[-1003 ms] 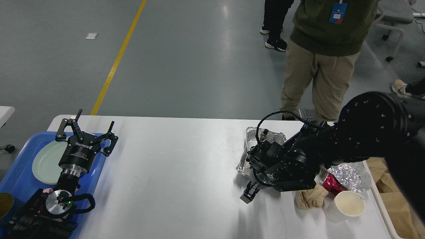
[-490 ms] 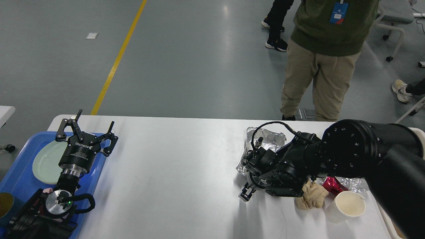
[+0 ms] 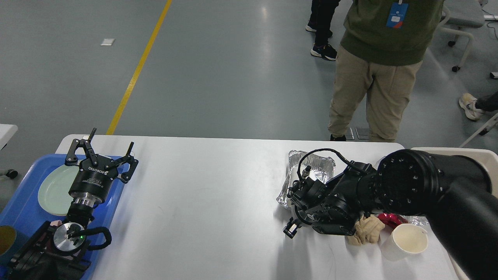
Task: Tidy desktop
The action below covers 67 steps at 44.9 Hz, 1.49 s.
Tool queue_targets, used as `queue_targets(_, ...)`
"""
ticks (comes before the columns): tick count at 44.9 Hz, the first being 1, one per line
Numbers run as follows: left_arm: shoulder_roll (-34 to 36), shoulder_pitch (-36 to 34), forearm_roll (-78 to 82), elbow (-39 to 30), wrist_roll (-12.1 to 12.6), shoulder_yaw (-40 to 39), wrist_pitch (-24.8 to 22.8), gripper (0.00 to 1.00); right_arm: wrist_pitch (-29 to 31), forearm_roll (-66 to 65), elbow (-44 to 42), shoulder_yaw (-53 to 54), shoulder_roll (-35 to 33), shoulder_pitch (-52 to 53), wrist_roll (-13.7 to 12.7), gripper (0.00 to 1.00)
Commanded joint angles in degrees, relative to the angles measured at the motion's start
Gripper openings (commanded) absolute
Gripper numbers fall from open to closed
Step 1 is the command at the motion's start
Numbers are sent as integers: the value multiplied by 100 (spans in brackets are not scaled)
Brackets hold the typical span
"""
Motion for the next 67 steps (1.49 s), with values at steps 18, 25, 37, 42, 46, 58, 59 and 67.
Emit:
queue_targets(18, 0, 0, -2, 0, 0, 1, 5, 96, 87, 91, -42, -24, 9, -60, -11, 0)
queue_targets(25, 0, 0, 7, 0, 0, 1, -3, 96, 87, 450, -33, -24, 0, -69, -143, 0)
queue_targets(37, 0, 0, -2, 0, 8, 1, -3, 96, -1, 820, -33, 2, -26, -25, -161, 0)
queue_targets(42, 0, 0, 7, 0, 0, 1, -3, 96, -19, 838, -33, 64, -26, -16, -152, 0)
queue_targets(46, 0, 0, -1, 0, 0, 1, -3, 96, -19, 838, -33, 82, -8, -16, -152, 0)
queue_targets(58, 0, 0, -1, 0, 8, 1, -3, 96, 95, 1171, 608, 82, -131, 1151, -143, 0)
queue_targets(59, 0, 0, -2, 0, 0, 1, -3, 96, 104, 1207, 731, 82, -201, 1301, -143, 0)
queue_targets(67, 0, 0, 7, 0, 0, 1, -3, 96, 490, 1251, 1970, 82, -772, 2478, -108, 0)
